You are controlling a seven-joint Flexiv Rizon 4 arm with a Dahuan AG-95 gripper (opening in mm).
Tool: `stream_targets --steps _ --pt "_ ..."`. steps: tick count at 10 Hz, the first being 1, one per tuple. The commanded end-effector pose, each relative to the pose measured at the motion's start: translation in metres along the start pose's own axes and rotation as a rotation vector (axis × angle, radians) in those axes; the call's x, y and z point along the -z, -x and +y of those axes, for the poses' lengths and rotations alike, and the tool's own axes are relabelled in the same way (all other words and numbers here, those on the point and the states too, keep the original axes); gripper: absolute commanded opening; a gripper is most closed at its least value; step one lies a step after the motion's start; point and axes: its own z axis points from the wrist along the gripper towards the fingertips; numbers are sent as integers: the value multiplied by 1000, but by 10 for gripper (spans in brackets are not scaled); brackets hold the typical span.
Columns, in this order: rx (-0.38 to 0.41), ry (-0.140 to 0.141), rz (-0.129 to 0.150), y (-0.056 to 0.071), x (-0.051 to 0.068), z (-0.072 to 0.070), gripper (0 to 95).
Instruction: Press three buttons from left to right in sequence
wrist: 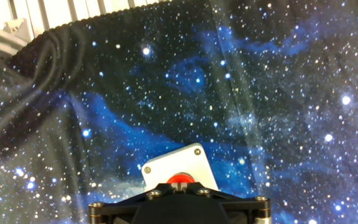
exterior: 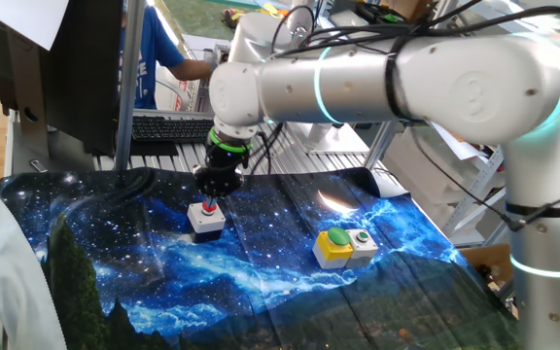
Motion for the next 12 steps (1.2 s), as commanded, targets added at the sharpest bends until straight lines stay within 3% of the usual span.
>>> stream_targets --steps 1,4,6,9,12 --pt "-3 1 13 4 -48 2 0" --pt "-17 10 33 6 -36 4 0" --pt "-17 14 36 7 -18 5 0" --pt "-26 10 37 8 -15 6 0" --pt "-18 0 91 8 -15 6 0"
